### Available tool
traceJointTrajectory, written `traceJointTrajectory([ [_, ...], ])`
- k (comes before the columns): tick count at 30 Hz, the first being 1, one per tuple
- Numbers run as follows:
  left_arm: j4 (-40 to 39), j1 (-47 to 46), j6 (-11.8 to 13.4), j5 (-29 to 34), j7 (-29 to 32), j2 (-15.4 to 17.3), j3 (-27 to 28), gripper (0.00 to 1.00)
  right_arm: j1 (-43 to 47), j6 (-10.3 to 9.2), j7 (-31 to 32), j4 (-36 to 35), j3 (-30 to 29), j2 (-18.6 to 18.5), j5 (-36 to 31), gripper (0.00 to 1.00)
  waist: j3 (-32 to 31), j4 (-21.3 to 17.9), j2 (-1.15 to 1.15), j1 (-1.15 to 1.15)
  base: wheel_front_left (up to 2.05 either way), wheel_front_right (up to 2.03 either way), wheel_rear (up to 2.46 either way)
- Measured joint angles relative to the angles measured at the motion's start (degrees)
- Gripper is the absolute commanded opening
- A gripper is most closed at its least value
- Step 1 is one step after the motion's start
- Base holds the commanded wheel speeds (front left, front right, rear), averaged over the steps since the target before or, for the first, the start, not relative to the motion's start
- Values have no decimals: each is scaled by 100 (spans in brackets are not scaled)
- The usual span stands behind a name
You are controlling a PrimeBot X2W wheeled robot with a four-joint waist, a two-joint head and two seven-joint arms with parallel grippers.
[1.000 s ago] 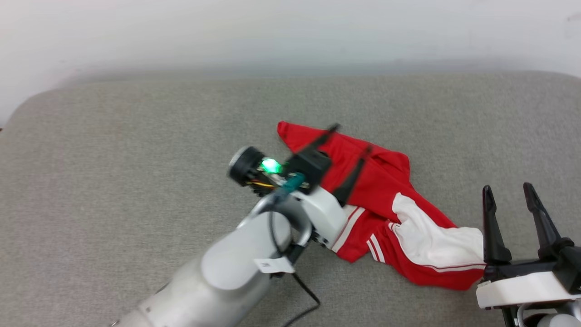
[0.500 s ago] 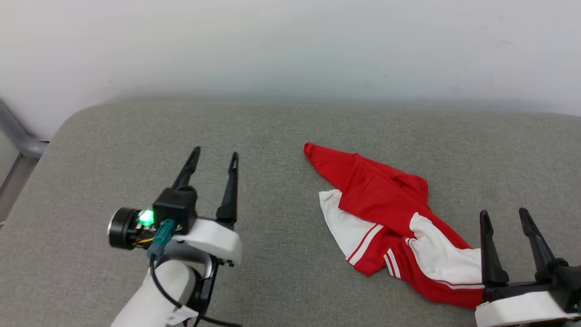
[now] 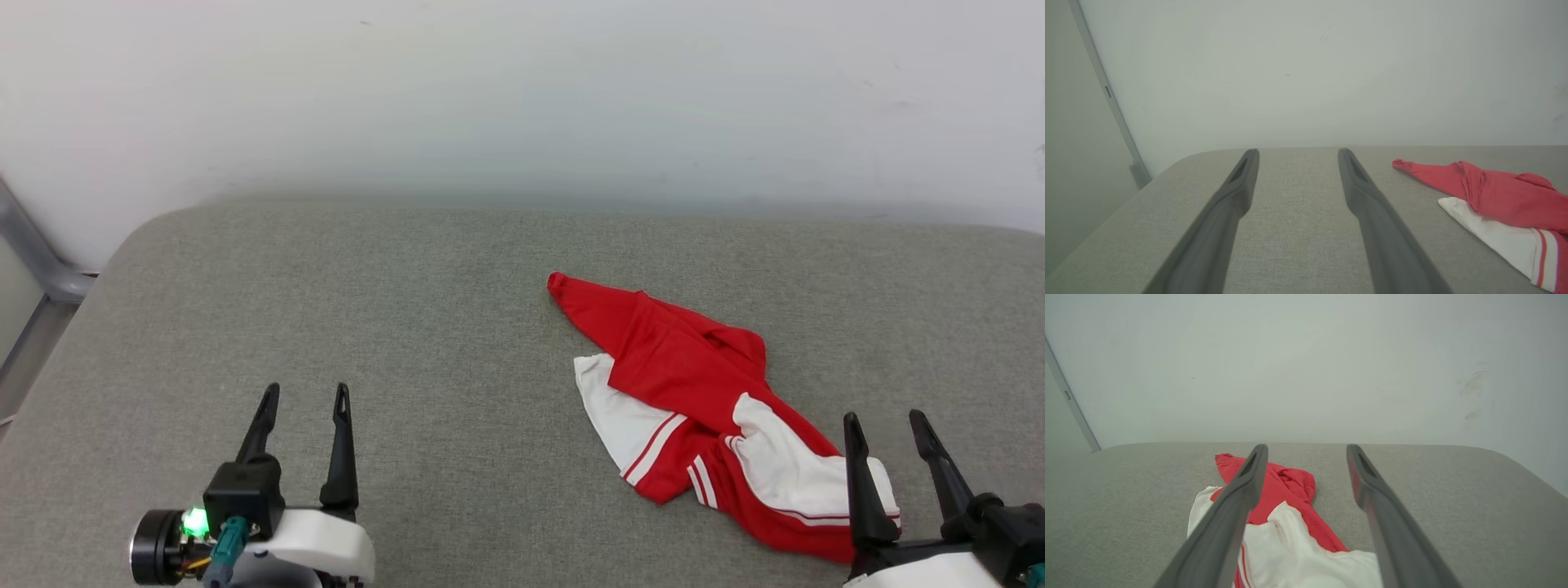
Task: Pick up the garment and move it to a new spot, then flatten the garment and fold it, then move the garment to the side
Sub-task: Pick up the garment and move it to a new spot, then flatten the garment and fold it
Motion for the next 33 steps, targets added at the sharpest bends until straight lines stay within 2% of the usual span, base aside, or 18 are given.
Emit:
traceJointTrajectory([
  [5,8,408,-249,257,1,-232,189,100,101,-1,0,13,8,0,79,100,-44,-112,0,0,0,0,0],
  [16,36,709,-610,677,1,-606,638,100,291,-1,0,19,-40,0,140,100,-74,-249,0,0,0,0,0],
  [22,137,723,-804,821,1,-709,836,100,293,-1,0,40,-33,0,181,100,-88,-259,0,0,0,0,0],
  [33,236,749,-1011,1007,0,-869,1049,100,293,-1,0,77,-26,0,235,100,-107,-242,0,0,0,0,0],
])
